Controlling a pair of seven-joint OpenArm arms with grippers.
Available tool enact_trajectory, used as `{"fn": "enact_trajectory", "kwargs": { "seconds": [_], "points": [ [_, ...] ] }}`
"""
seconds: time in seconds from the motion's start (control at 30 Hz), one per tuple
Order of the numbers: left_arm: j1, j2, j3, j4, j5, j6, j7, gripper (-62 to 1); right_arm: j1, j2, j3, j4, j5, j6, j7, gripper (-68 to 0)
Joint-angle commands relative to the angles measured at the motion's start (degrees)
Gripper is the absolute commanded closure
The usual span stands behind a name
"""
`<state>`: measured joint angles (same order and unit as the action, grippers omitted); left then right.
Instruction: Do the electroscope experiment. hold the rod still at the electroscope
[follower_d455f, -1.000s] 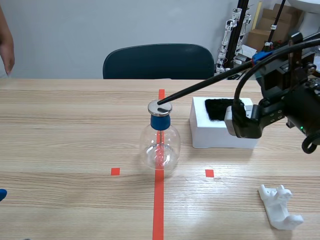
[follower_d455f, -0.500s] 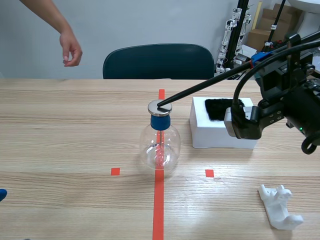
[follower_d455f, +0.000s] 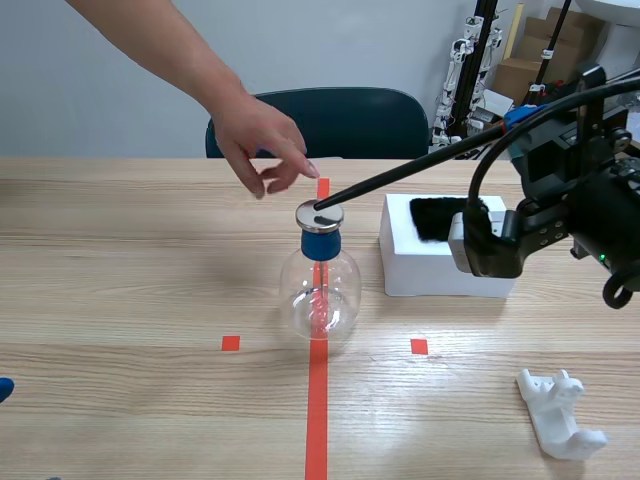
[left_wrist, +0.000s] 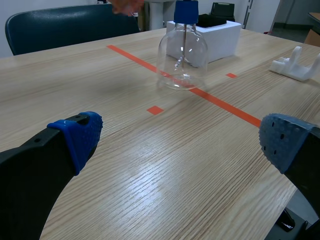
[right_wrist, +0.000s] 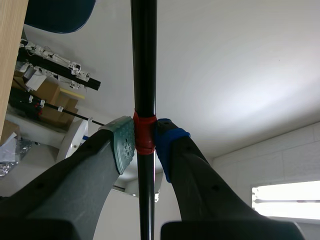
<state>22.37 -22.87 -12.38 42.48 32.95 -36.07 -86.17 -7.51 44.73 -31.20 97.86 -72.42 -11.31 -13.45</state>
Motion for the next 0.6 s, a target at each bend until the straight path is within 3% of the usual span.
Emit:
{"fn": "enact_trajectory", "kwargs": {
  "seconds": [0.0, 0.57],
  "points": [
    [0.33, -0.15, -0.07, 0.66, -0.55, -0.04, -2.86, -62.3, 1.01, 0.33, 0.37, 0.52, -0.02, -0.61, -0.81, 0.0],
    [0.33, -0.15, -0.07, 0.66, -0.55, -0.04, -2.86, -62.3, 1.01, 0.37, 0.37, 0.52, -0.24, -0.61, -1.44, 0.0]
  ]
}}
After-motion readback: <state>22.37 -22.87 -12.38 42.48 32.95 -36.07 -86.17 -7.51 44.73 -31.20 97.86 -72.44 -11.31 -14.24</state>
